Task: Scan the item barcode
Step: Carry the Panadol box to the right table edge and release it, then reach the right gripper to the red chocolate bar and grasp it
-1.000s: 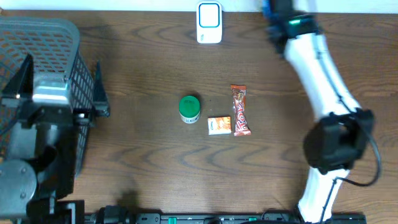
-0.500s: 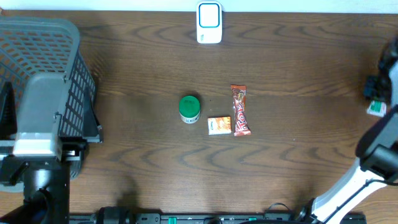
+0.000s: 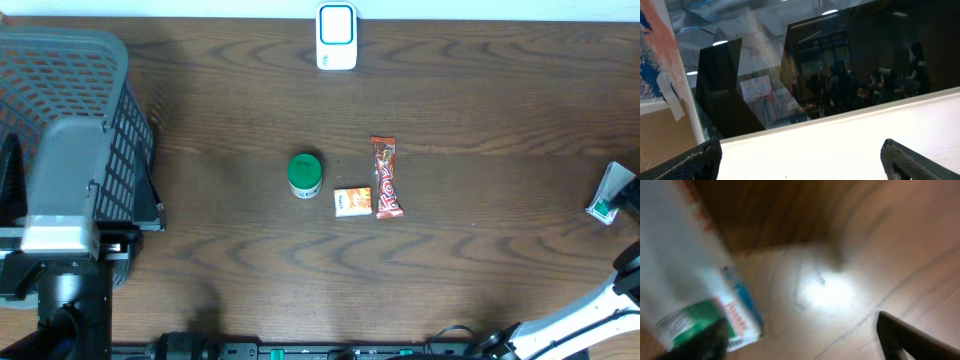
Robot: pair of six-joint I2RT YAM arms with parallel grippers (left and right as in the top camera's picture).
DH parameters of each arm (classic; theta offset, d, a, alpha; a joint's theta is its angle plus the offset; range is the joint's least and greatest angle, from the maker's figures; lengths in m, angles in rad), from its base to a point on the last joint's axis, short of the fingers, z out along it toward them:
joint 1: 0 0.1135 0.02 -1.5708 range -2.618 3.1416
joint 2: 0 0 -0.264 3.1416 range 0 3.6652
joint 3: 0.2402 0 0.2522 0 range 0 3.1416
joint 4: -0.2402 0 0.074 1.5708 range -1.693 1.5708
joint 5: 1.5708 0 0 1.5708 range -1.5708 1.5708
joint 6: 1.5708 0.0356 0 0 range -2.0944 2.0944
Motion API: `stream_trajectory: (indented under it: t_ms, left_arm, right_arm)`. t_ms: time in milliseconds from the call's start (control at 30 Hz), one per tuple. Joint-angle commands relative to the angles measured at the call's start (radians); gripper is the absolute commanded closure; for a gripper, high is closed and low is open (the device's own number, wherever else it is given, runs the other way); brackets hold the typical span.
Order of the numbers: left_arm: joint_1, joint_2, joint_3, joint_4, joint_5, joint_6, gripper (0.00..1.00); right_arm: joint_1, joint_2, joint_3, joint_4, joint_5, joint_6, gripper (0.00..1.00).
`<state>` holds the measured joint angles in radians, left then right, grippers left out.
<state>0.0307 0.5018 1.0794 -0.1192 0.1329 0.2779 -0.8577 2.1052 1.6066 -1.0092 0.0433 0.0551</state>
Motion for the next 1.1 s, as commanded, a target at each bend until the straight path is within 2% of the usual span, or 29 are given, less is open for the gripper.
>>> stream_trajectory:
  t_ms: [0,133,300,400,433,467,600,800,867,1000,1067]
  left_arm:
    - [-0.004,-0.006,0.002,0.005,0.013,-0.002,0.01]
    - [-0.004,-0.009,0.002,0.005,0.013,-0.002,0.01]
    - [-0.004,-0.010,0.002,0.005,0.013,-0.002,0.00]
    - [-0.004,-0.010,0.002,0.005,0.013,-0.002,0.01]
    - [-0.004,-0.010,0.002,0.005,0.013,-0.002,0.00]
    - [-0.004,-0.010,0.002,0.005,0.013,-0.002,0.01]
    - [-0.004,-0.010,0.002,0.005,0.013,-0.002,0.01]
    - [-0.004,-0.010,0.002,0.005,0.013,-0.002,0.00]
    - [-0.004,-0.010,0.002,0.005,0.013,-0.002,0.01]
    - [-0.004,-0.010,0.002,0.005,0.013,-0.002,0.01]
    - [-0.004,-0.010,0.002,0.005,0.013,-0.002,0.01]
  right_arm:
    - [0.058,-0.157,0.024,0.015,-0.224,0.023,0.01]
    - [0.188,-0.328,0.024,0.026,-0.281,0.043,0.01]
    - [0.467,-0.488,0.024,0.019,-0.303,0.043,0.01]
    - [0.662,-0.504,0.023,-0.006,-0.398,0.031,0.01]
    - [0.717,-0.499,0.020,-0.025,-0.393,0.029,0.06]
    - [0.776,-0.493,0.014,-0.050,-0.367,0.030,0.12]
    - [0.993,-0.470,-0.069,-0.098,-0.214,0.150,0.12]
    - [1.141,-0.470,-0.281,-0.006,-0.296,0.264,0.12]
    - [1.153,-0.470,-0.362,0.053,-0.313,0.308,0.12]
    - [1.149,-0.470,-0.547,0.225,-0.492,0.312,0.12]
    - [1.145,-0.470,-0.626,0.311,-0.520,0.320,0.15]
